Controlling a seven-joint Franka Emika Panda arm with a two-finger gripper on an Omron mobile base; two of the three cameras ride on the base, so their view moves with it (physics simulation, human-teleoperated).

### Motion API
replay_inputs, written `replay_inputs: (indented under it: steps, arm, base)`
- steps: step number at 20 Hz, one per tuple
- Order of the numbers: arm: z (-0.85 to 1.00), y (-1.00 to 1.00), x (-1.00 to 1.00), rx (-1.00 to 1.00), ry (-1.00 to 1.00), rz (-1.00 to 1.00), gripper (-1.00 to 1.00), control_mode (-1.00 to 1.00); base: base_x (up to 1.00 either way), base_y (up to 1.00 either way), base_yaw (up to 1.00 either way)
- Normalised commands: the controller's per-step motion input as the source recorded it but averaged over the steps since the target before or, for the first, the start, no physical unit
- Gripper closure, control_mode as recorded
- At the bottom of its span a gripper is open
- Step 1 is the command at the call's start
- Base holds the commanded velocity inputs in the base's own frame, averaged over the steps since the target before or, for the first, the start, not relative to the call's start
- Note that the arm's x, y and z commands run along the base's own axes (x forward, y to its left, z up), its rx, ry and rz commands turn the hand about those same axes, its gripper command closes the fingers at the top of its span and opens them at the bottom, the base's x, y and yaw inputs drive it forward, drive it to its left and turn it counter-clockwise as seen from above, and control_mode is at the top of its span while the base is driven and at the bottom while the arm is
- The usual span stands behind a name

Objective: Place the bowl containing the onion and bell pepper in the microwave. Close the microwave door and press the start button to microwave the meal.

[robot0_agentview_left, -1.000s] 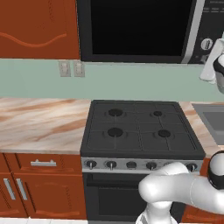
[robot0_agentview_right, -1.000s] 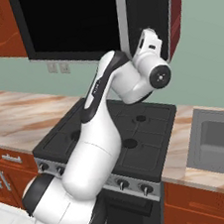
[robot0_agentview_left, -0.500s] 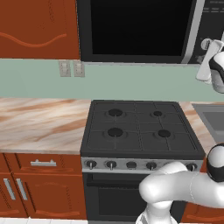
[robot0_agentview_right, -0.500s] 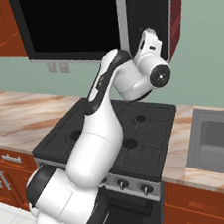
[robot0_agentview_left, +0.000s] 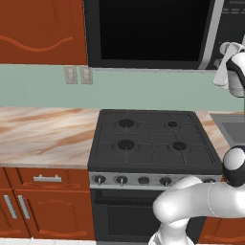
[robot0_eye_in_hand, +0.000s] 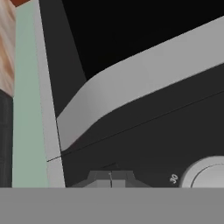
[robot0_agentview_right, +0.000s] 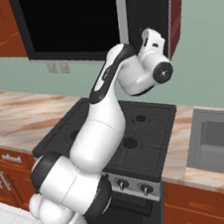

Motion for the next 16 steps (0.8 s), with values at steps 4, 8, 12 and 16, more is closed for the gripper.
replay_inputs:
  steps: [4,8,12,16]
  arm:
    - [-0.06,-0.13,0.24,0.00,0.00,0.00,1.00,-1.00]
    - [-0.18,-0.02,0.27,0.00,0.00,0.00,1.00,-1.00]
    - [-0.13,0.00,0.31,0.00,0.00,-0.01,1.00,-1.00]
    - [-0.10,0.00,0.34,0.00,0.00,-0.08,1.00,-1.00]
  base:
    - [0.00,0.00,0.00]
    - [0.00,0.00,0.00]
    - [0.00,0.00,0.00]
    - [0.00,0.00,0.00]
